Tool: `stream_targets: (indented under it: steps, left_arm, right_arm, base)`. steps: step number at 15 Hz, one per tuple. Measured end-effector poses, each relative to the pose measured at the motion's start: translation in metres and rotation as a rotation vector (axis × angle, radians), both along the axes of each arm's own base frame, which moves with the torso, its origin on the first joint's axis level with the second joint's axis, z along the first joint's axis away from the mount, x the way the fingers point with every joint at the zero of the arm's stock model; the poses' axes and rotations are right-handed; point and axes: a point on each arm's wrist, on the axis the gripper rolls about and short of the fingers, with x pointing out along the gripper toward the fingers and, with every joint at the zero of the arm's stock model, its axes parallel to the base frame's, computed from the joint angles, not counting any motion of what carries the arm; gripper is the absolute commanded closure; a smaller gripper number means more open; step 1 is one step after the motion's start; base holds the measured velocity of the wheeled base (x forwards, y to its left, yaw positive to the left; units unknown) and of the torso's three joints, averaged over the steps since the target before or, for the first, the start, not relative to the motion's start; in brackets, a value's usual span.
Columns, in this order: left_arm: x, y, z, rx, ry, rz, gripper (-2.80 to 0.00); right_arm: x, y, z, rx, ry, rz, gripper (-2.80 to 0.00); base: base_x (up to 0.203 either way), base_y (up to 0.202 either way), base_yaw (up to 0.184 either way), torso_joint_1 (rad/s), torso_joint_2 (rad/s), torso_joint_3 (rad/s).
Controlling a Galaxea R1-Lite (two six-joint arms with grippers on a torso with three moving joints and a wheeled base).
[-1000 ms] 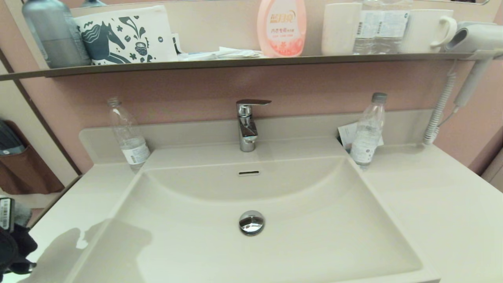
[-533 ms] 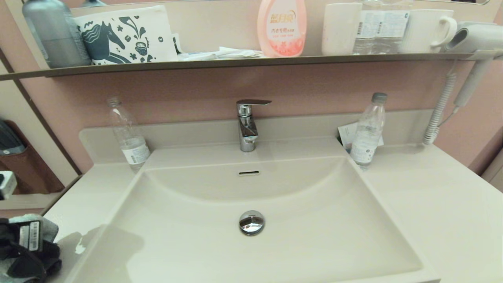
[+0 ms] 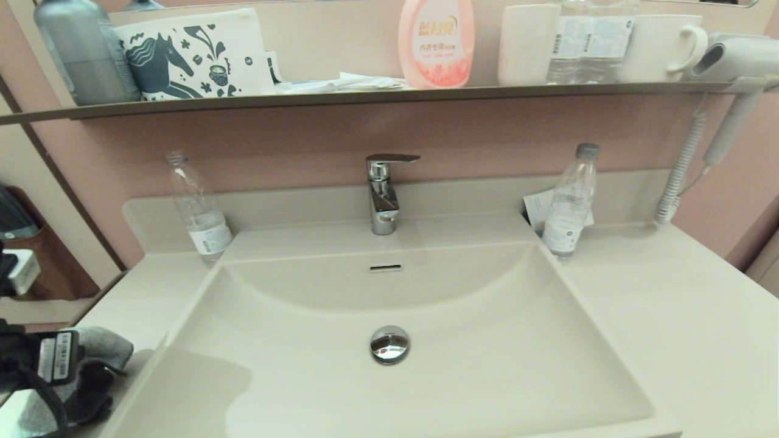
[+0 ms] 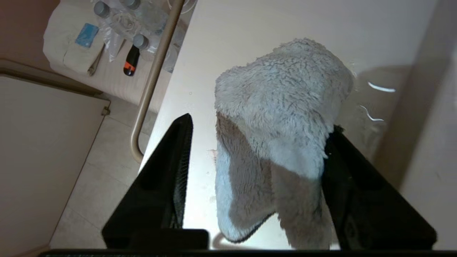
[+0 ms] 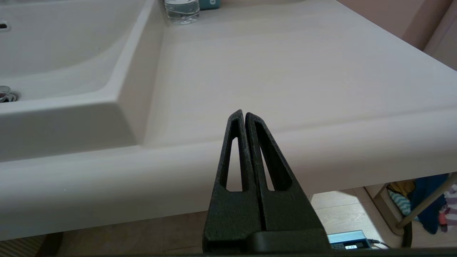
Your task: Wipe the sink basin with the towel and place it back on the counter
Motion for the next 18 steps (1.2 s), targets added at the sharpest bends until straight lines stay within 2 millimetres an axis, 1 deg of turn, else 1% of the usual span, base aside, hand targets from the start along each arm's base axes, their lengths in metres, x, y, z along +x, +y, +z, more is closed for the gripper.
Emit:
stream_targets:
  steps: [3, 5, 7, 9, 10, 13, 15, 16, 18]
  left_arm:
    - [-0.005, -0.008, 0.017, -0.045, 0.014, -0.019, -2.80]
    - [-0.005, -0.012, 0.029, -0.123, 0.027, -0.036, -2.80]
    - [-0.001, -0.015, 0.035, -0.204, 0.051, -0.036, -2.80]
    - [0.007, -0.016, 0.037, -0.224, 0.050, -0.032, -2.80]
    - [0.009, -0.017, 0.037, -0.228, 0.051, -0.041, 0.00]
    - [0.015, -0.027, 0.041, -0.273, 0.007, -0.059, 0.00]
    - [0.014, -0.038, 0.045, -0.332, -0.020, -0.120, 0.00]
    - [0.012, -0.046, 0.049, -0.381, -0.037, -0.170, 0.00]
    - [-0.002, -0.062, 0.058, -0.464, -0.080, -0.261, 0.00]
  right_arm:
    - [0.000, 0.000, 0.000, 0.000, 0.000, 0.000, 0.00]
    - [0.000, 0.000, 0.000, 0.000, 0.000, 0.000, 0.00]
    - [0.000, 0.000, 0.000, 0.000, 0.000, 0.000, 0.00]
    - [0.000, 0.000, 0.000, 0.000, 0.000, 0.000, 0.00]
    - [0.000, 0.000, 0.000, 0.000, 0.000, 0.000, 0.00]
    - [0.000, 0.000, 0.000, 0.000, 0.000, 0.000, 0.00]
    - [0.000, 0.000, 0.000, 0.000, 0.000, 0.000, 0.00]
    - [0.000, 0.000, 0.000, 0.000, 0.000, 0.000, 0.00]
    - [0.000, 0.000, 0.000, 0.000, 0.000, 0.000, 0.00]
  base:
    - [0.000, 0.000, 0.000, 0.000, 0.00, 0.000]
    - [0.000, 0.000, 0.000, 0.000, 0.00, 0.000]
    - [0.000, 0.000, 0.000, 0.000, 0.00, 0.000]
    - [0.000, 0.000, 0.000, 0.000, 0.00, 0.000]
    - [0.000, 0.000, 0.000, 0.000, 0.00, 0.000]
    - [0.000, 0.000, 0.000, 0.000, 0.00, 0.000]
    - [0.000, 0.000, 0.000, 0.000, 0.00, 0.000]
    - [0.000, 0.000, 0.000, 0.000, 0.00, 0.000]
    - [0.000, 0.000, 0.000, 0.000, 0.00, 0.000]
